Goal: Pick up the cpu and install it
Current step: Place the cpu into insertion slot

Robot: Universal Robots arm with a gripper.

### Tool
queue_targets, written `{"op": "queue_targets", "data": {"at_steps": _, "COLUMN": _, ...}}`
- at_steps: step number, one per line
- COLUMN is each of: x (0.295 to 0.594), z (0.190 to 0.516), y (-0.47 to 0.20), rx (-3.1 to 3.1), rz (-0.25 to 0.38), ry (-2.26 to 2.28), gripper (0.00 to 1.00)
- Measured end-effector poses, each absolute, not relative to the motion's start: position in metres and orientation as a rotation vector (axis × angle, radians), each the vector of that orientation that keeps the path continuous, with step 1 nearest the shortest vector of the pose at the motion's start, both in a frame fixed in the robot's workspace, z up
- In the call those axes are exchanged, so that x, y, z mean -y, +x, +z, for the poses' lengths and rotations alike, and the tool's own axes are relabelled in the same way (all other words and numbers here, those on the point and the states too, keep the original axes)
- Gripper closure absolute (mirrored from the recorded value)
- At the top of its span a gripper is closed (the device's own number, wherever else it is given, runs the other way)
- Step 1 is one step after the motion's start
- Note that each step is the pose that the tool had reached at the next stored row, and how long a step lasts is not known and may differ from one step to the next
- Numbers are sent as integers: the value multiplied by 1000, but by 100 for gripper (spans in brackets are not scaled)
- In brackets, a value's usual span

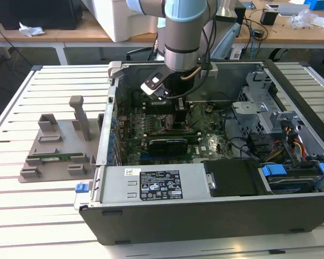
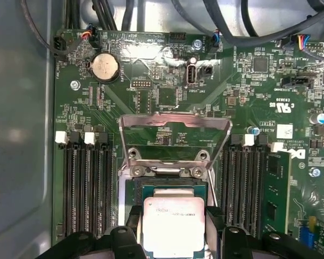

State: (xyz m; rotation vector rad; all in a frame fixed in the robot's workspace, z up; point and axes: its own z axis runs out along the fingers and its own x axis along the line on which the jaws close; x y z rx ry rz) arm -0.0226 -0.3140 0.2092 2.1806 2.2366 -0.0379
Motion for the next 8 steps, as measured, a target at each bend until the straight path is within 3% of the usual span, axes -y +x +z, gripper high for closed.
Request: {"op": "queue_targets", "data": {"at_steps": 8, "x": 310, "z": 203, "y": -23, "rx": -2211, "rz": -38, "ry": 2207, "gripper": 45}}
